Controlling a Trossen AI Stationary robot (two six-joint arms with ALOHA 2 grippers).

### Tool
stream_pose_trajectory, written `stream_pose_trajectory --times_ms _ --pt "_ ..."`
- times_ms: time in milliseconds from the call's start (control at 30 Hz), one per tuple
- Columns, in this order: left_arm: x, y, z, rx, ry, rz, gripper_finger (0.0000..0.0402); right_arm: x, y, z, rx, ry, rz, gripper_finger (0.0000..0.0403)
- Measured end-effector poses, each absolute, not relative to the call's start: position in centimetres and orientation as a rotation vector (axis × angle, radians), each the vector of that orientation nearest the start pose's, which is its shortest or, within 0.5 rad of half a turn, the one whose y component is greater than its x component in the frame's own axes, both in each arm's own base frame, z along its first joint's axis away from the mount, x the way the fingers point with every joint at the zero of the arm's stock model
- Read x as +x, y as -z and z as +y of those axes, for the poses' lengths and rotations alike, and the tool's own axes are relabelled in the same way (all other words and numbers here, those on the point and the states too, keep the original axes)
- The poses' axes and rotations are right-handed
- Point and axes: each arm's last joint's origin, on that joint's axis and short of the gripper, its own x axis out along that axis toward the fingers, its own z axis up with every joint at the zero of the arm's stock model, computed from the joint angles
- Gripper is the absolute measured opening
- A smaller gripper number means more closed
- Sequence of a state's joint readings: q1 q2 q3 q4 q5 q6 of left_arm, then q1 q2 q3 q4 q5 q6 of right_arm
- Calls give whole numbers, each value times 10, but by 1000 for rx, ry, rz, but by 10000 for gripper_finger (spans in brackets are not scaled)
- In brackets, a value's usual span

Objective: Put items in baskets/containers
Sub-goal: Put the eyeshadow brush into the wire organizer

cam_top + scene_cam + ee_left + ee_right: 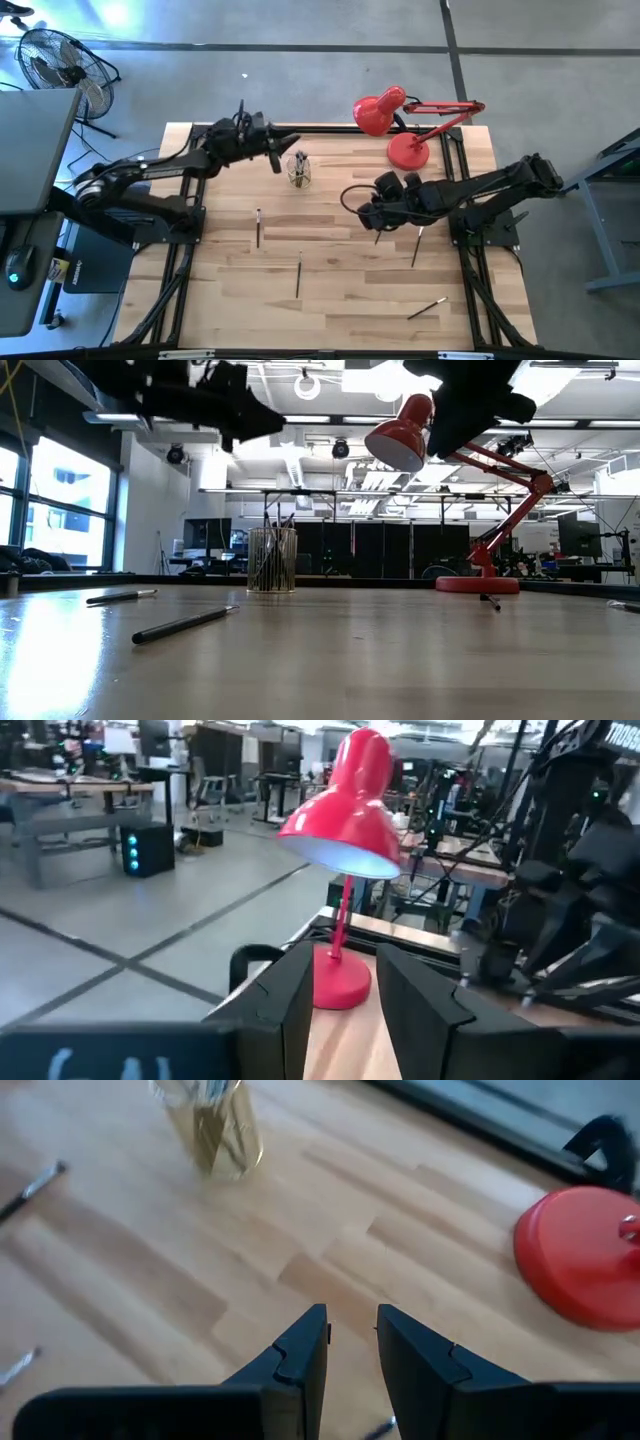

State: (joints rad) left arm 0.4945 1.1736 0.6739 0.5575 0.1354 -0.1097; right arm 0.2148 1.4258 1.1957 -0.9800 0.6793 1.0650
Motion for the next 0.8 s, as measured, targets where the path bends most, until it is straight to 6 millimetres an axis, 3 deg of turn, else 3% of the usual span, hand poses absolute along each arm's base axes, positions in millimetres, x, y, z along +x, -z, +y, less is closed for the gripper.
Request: stream_pose_trajectory --times_ms 233,467,633,800 --pt "236 -288 50 -122 -435 39 112 257 -280 59 351 845 791 87" --pt "233 -276 -16 -273 -559 102 95 262 -267 79 295 801 829 87" --pt "222 -270 -45 -369 -596 225 51 269 -255 90 261 777 849 87" --pt "208 -271 -49 -543 -694 362 5 277 -245 99 253 723 882 87"
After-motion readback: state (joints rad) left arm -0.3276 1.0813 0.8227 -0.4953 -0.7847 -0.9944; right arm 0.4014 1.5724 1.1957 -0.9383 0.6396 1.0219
